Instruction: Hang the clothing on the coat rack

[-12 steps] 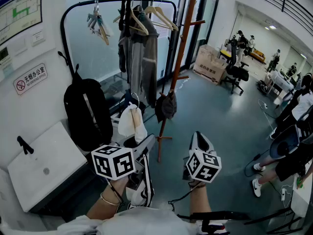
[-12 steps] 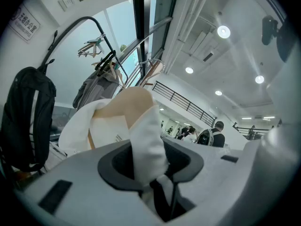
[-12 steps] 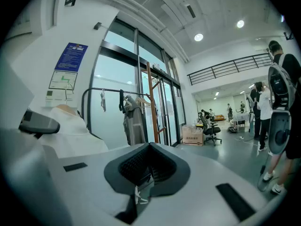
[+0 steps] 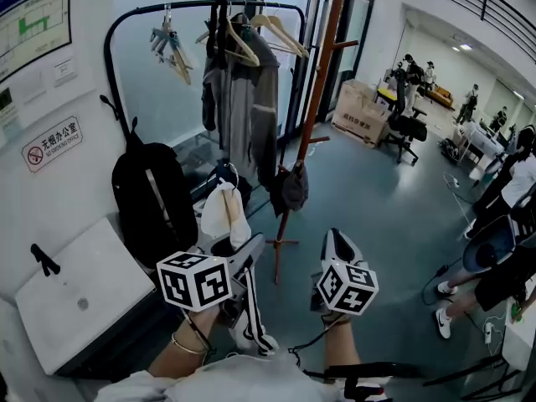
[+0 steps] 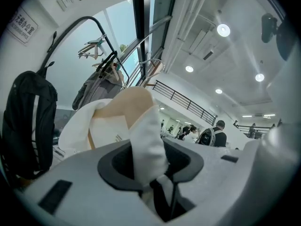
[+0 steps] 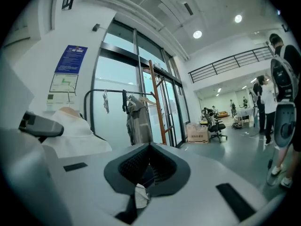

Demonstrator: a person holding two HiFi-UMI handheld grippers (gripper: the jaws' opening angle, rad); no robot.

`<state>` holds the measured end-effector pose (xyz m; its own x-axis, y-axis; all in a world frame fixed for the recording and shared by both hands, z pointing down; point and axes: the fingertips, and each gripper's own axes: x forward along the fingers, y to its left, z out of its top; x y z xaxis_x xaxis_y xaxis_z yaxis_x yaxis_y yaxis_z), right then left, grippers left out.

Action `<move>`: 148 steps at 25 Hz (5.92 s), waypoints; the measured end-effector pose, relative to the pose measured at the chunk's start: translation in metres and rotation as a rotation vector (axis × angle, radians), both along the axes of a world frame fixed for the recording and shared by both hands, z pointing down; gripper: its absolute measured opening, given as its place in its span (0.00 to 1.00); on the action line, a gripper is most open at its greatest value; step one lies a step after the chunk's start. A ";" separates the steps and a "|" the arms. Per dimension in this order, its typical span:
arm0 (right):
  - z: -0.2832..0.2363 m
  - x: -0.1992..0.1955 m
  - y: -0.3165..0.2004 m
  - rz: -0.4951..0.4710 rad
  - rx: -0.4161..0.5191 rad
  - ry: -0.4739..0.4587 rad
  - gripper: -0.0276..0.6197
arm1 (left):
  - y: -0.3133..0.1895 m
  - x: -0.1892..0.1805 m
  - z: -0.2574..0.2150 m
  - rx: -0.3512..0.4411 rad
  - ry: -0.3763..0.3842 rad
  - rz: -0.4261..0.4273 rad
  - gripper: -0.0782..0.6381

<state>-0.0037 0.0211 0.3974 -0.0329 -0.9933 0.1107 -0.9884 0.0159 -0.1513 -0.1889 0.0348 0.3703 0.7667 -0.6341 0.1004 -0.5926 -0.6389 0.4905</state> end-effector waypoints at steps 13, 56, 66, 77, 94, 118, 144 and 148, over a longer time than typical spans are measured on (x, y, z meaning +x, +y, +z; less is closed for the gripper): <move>0.009 -0.026 -0.016 0.061 0.001 -0.040 0.08 | -0.025 -0.019 0.001 0.013 -0.012 0.092 0.31; 0.023 0.136 -0.139 -0.052 -0.034 -0.057 0.08 | -0.122 0.137 0.011 -0.009 0.002 -0.057 0.32; 0.032 0.177 -0.170 -0.132 -0.074 -0.074 0.08 | -0.142 0.184 0.013 -0.040 -0.030 -0.105 0.32; 0.060 0.185 -0.198 -0.196 -0.114 -0.118 0.08 | -0.145 0.218 0.029 -0.080 -0.063 -0.034 0.31; 0.093 0.253 -0.211 -0.004 -0.169 -0.131 0.08 | -0.145 0.318 0.067 -0.172 -0.076 0.366 0.31; 0.025 0.326 -0.265 0.246 -0.047 -0.037 0.08 | -0.239 0.396 0.034 -0.079 -0.064 0.686 0.31; 0.010 0.325 -0.372 0.226 -0.003 -0.039 0.08 | -0.338 0.404 0.013 -0.034 -0.087 0.660 0.31; 0.005 0.329 -0.384 0.184 0.012 -0.056 0.08 | -0.345 0.405 0.006 -0.022 -0.085 0.610 0.31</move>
<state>0.3249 -0.3629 0.4026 0.1442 -0.9843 0.1017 -0.9648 -0.1627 -0.2066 0.2163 -0.3102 0.3766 0.9794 -0.0811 0.1848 -0.1612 -0.8653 0.4747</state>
